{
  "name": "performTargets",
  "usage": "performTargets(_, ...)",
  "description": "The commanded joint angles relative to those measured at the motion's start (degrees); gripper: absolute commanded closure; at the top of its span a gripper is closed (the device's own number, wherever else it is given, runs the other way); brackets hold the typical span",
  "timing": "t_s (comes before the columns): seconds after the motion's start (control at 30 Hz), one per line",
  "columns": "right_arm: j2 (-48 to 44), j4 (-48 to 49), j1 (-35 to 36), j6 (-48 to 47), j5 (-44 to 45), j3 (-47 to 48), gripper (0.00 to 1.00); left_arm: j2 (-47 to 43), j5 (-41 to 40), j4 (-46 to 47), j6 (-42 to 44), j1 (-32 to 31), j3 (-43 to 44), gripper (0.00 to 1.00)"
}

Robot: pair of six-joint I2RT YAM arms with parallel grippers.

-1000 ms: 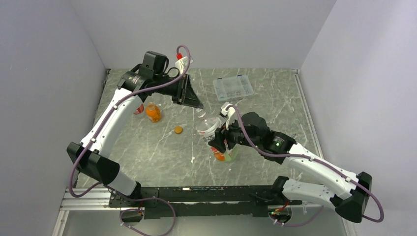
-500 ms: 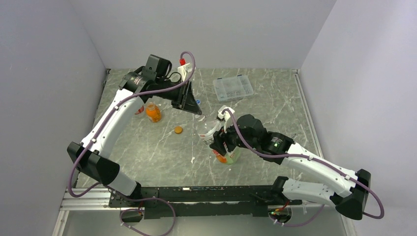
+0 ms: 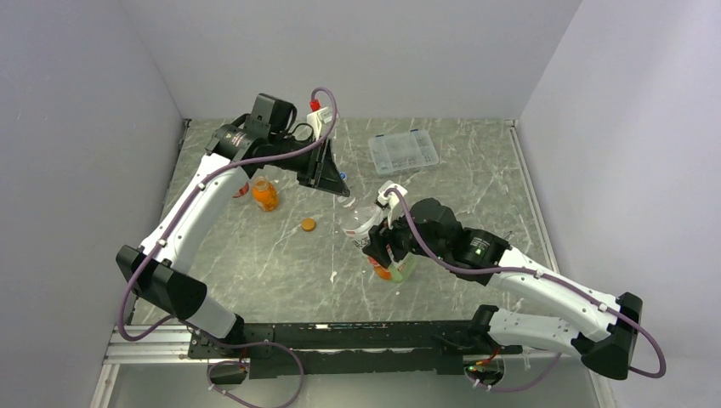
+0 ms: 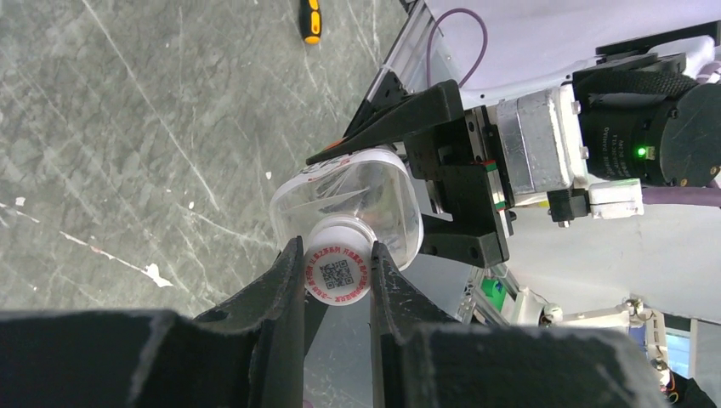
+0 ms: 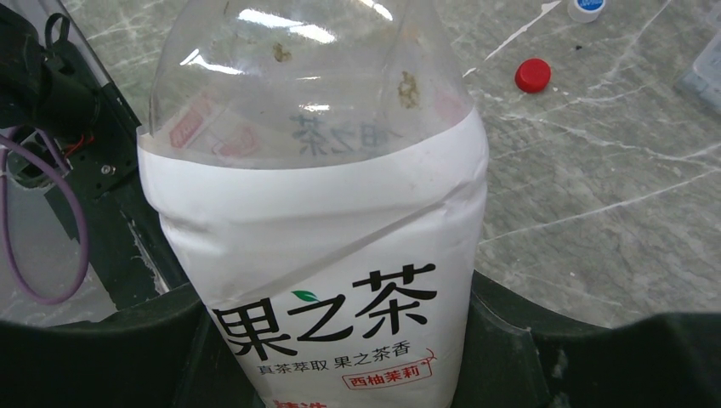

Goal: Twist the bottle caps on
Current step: Screw the bottle cap onto the plastic bottle.

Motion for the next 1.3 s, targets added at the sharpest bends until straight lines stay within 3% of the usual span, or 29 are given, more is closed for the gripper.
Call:
performTargets(0.0,-1.4,6.55,0.8,-0.76,2.46,3.54,0.56,-0.98,4.76,4.31,-2.88,-0.48,-0.43,0.98)
performTargets(0.5,1.69,7.58,5.25,-3.64,9.74,6.74,0.57,1.02,2.86,-1.35,-1.08,-0.82,1.62,0.97)
performTargets(0.6,2.64,8.17,5.4,-3.47,11.13,7.82,0.59,1.26,-1.43,-2.29,-2.03,-1.45,2.58,0.97)
performTargets(0.73,3.4,9.6,5.4,-2.06,12.51,9.14,0.63,0.61,-1.75,1.13,-5.06,-1.63,1.63,0.96)
performTargets(0.97,2.96,13.29,3.95,-2.62,1.25,10.93,0.62,-0.39,0.48,1.54,-3.26,-1.89,1.94,0.96)
performTargets(1.27,1.17,19.47,-5.28,2.61,-28.78,11.7,0.63,-3.14,7.09,2.0,3.08,-2.05,3.11,0.98)
